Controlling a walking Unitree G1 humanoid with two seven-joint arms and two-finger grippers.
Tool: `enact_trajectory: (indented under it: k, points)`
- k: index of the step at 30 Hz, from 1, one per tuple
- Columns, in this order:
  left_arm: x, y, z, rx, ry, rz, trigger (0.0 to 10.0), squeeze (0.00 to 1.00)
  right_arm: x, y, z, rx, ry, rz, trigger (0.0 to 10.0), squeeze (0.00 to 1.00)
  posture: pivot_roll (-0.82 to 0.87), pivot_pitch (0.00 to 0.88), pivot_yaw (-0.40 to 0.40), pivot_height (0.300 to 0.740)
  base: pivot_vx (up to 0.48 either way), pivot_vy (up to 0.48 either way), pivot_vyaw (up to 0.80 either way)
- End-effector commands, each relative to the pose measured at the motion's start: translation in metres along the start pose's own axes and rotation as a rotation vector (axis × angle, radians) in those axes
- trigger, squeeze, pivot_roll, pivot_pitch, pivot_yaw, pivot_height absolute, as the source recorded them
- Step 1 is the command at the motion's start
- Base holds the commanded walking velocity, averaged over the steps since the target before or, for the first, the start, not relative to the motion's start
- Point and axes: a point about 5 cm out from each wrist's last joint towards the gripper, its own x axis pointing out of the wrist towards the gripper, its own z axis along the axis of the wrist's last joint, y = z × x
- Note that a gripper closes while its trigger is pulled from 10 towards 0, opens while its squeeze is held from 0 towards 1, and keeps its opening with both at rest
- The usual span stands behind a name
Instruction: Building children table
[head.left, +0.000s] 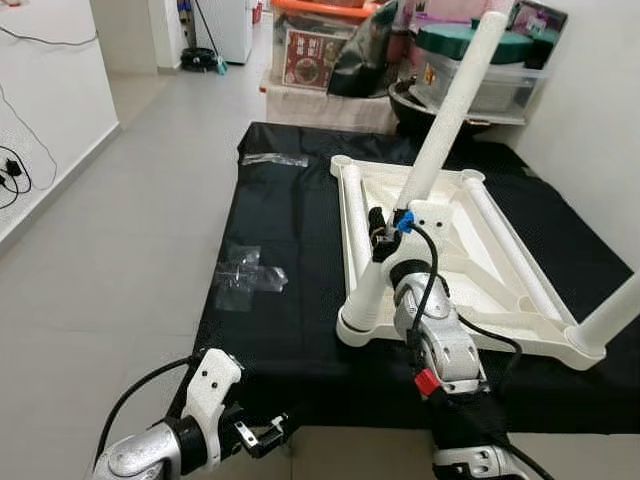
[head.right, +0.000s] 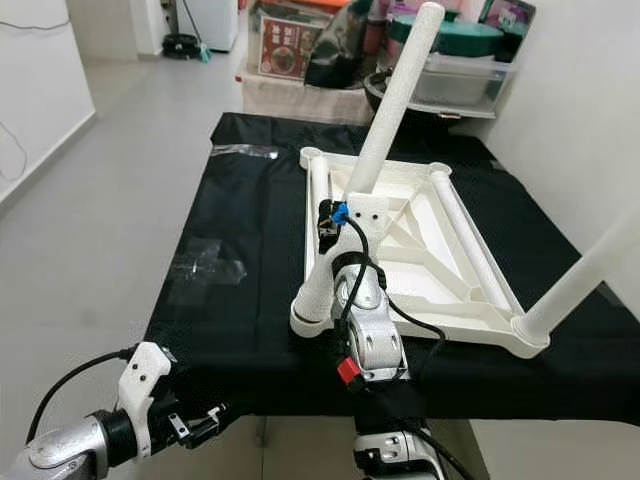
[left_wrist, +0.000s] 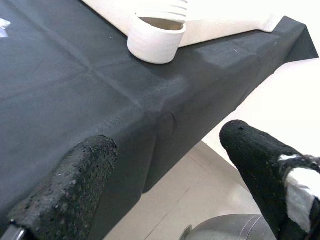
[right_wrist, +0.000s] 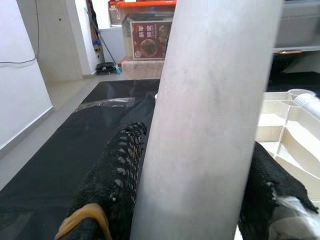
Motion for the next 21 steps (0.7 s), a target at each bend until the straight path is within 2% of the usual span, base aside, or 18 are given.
enact_trajectory:
  k: [1, 5, 8, 19, 21]
  points:
    - [0.002, 0.0, -0.005, -0.007, 0.015, -0.01, 10.0, 0.0, -0.001, -0.007, 0.001, 0.008, -0.009, -0.02, 0.0, 0.0, 0.06, 0.0, -0.119, 0.74, 0.0, 0.0, 0.0]
    - [0.002, 0.002, -0.007, -0.004, 0.02, -0.004, 10.0, 0.0, -0.005, -0.011, -0.011, 0.052, 0.053, -0.034, 0.0, 0.0, 0.06, 0.0, -0.122, 0.74, 0.0, 0.0, 0.0]
    - [0.002, 0.002, -0.008, -0.003, 0.021, -0.002, 10.0, 0.0, -0.004, -0.012, -0.012, 0.046, 0.054, -0.032, 0.0, 0.0, 0.06, 0.0, -0.122, 0.74, 0.0, 0.0, 0.0]
    - [0.002, 0.003, -0.008, 0.007, 0.021, 0.002, 10.0, 0.0, -0.003, -0.014, -0.004, 0.078, 0.005, -0.043, 0.0, 0.0, 0.06, 0.0, -0.12, 0.74, 0.0, 0.0, 0.0]
    - [0.001, 0.007, -0.005, 0.019, 0.008, 0.019, 10.0, 0.0, -0.002, -0.012, 0.003, 0.108, -0.031, -0.033, 0.0, 0.0, 0.06, 0.0, -0.117, 0.74, 0.0, 0.0, 0.0]
